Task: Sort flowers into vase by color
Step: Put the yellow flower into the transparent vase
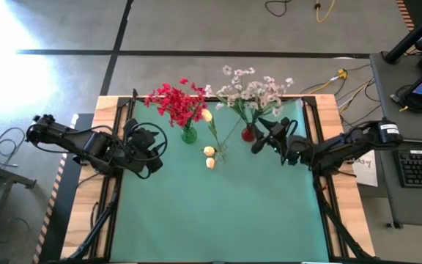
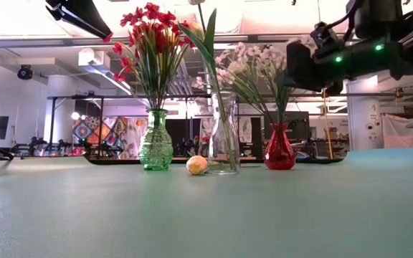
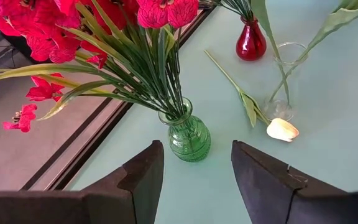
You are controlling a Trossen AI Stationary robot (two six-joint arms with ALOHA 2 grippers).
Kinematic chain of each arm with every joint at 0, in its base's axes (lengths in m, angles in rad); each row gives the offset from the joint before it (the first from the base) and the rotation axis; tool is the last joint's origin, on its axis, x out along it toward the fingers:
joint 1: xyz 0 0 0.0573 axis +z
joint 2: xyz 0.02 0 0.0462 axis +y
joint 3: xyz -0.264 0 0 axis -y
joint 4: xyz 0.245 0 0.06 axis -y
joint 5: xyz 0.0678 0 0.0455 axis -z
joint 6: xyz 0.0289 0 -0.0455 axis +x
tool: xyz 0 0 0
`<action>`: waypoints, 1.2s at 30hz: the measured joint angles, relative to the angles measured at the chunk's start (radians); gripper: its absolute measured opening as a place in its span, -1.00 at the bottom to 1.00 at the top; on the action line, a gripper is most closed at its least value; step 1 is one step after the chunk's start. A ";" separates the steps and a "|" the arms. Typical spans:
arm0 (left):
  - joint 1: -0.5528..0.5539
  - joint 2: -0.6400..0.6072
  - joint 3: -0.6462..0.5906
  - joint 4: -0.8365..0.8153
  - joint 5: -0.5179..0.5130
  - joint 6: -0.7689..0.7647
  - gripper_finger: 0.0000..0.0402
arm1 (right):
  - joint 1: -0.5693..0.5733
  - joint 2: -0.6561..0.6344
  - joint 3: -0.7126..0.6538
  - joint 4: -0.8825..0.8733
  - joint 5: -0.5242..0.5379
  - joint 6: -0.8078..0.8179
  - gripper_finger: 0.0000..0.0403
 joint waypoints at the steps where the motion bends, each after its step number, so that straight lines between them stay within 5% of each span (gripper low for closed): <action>1: 0.000 0.000 0.000 0.000 0.000 0.000 -0.12 | 0.009 -0.001 0.000 -0.003 0.000 0.001 -0.08; 11: 0.000 0.000 0.000 0.000 0.013 -0.018 -0.12 | 0.076 -0.070 0.005 -0.177 0.053 0.074 -0.07; 19: -0.004 0.000 -0.004 0.020 0.124 -0.020 -0.12 | 0.135 -0.158 0.009 -0.311 0.052 0.164 -0.08; 26: -0.049 0.000 -0.055 0.089 0.224 -0.020 -0.12 | 0.193 -0.205 0.065 -0.539 0.052 0.270 -0.09; 36: -0.145 0.000 -0.111 0.178 0.240 -0.023 -0.12 | 0.245 -0.209 0.220 -0.895 0.052 0.372 -0.09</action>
